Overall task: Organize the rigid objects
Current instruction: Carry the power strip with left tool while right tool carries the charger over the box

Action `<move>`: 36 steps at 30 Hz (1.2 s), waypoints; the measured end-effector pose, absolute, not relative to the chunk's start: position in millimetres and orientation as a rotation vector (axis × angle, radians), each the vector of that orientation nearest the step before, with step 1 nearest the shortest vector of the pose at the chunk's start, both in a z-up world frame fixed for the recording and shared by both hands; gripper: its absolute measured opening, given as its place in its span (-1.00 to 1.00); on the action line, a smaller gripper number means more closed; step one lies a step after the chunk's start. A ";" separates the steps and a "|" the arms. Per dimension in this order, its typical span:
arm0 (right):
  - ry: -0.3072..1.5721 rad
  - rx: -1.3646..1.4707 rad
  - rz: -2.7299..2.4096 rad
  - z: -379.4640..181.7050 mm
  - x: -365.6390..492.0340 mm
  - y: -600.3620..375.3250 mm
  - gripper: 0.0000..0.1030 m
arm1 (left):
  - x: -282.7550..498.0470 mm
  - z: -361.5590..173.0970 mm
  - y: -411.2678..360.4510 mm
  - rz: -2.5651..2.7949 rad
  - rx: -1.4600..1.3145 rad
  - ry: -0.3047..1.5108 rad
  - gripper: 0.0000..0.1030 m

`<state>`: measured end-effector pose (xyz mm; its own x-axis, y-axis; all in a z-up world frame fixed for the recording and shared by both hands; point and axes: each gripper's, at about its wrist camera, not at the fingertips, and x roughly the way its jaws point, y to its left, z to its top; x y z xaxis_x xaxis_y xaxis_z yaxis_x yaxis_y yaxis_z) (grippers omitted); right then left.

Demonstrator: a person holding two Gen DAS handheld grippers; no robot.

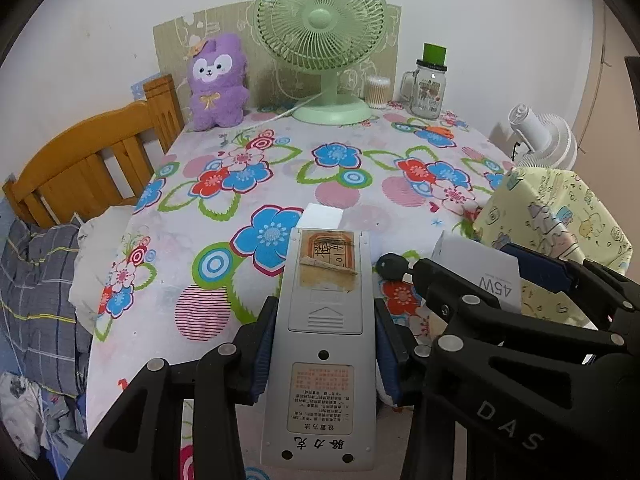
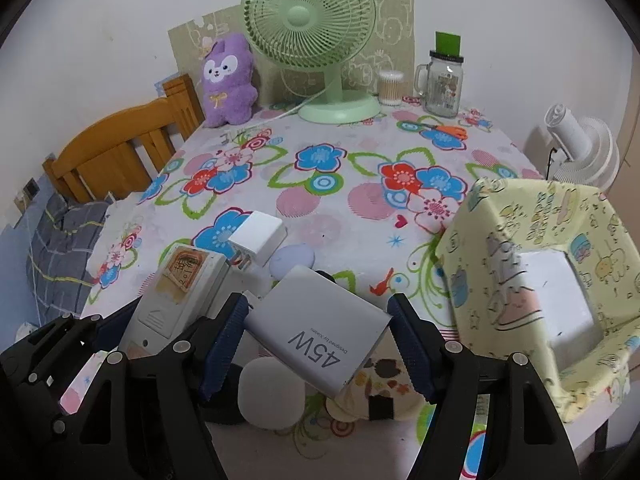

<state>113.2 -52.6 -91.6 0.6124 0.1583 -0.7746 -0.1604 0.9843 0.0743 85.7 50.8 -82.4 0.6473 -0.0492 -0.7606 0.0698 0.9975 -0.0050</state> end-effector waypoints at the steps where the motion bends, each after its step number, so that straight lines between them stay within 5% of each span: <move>1: 0.891 -0.002 0.185 -89.3 111.7 -53.7 0.43 | 83.0 -79.2 49.4 -0.066 0.024 0.860 -0.12; 36: 0.800 -0.021 0.196 -24.1 93.3 -125.7 0.43 | 66.2 -22.1 -27.0 -0.048 0.042 0.784 -0.12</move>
